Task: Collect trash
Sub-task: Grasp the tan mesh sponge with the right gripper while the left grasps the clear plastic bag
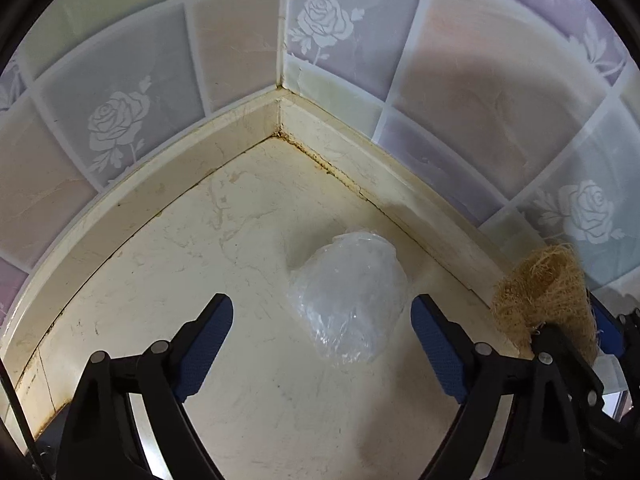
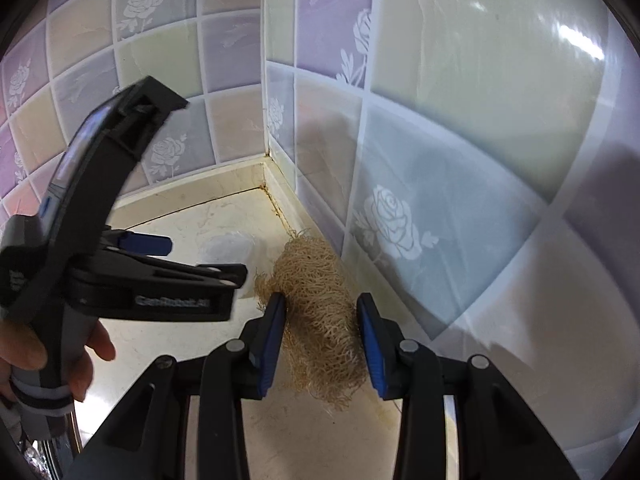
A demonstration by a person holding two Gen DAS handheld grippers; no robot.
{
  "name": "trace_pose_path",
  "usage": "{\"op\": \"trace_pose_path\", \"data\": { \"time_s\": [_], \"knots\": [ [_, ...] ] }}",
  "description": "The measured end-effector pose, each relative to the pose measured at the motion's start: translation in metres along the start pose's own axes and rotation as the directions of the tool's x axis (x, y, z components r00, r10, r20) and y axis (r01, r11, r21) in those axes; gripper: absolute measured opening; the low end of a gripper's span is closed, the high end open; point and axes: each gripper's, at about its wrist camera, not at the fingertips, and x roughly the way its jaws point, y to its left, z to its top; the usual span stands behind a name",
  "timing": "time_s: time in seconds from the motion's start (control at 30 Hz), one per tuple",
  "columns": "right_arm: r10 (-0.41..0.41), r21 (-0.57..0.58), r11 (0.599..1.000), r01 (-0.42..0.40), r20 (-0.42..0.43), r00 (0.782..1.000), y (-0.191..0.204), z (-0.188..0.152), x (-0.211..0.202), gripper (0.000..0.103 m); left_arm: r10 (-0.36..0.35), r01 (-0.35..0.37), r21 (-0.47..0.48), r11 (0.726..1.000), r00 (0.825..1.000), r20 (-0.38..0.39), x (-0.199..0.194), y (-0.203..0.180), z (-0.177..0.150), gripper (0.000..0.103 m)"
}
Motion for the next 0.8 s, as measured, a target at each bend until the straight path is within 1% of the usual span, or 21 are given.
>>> {"op": "trace_pose_path", "data": {
  "time_s": [0.07,0.13,0.17,0.3,0.43,0.6,0.8],
  "knots": [
    [0.0,0.012,1.0,0.0,-0.003,1.0,0.002,-0.001,0.004,0.036,0.015,-0.014,0.014,1.0,1.0,-0.015,0.008,-0.004,0.0,0.077],
    [0.003,0.017,1.0,-0.003,-0.004,1.0,0.002,-0.002,0.005,0.036,0.001,0.0,0.023,1.0,0.999,-0.038,0.014,-0.006,0.0,0.04],
    [0.003,0.017,1.0,-0.003,-0.003,1.0,0.003,-0.003,0.005,0.036,-0.007,0.009,0.026,1.0,0.999,-0.04,0.015,-0.007,-0.001,0.039],
    [0.01,0.019,1.0,-0.01,0.0,1.0,0.001,-0.006,0.0,0.036,-0.018,0.018,0.047,0.999,1.0,-0.006,0.001,-0.011,-0.01,0.033],
    [0.017,0.024,1.0,-0.017,0.004,1.0,-0.001,-0.01,-0.009,0.036,-0.03,0.03,0.03,0.999,1.0,-0.007,-0.02,-0.012,-0.025,0.031],
    [0.038,0.03,0.999,-0.038,0.014,0.999,0.001,-0.017,-0.032,0.036,-0.063,0.063,-0.001,0.998,0.998,-0.007,-0.058,-0.016,-0.053,0.03],
    [0.073,0.021,0.997,-0.074,0.044,0.996,0.004,-0.037,-0.078,0.036,-0.073,0.073,-0.008,0.997,0.997,0.033,-0.112,-0.029,-0.095,0.03]
  ]
}}
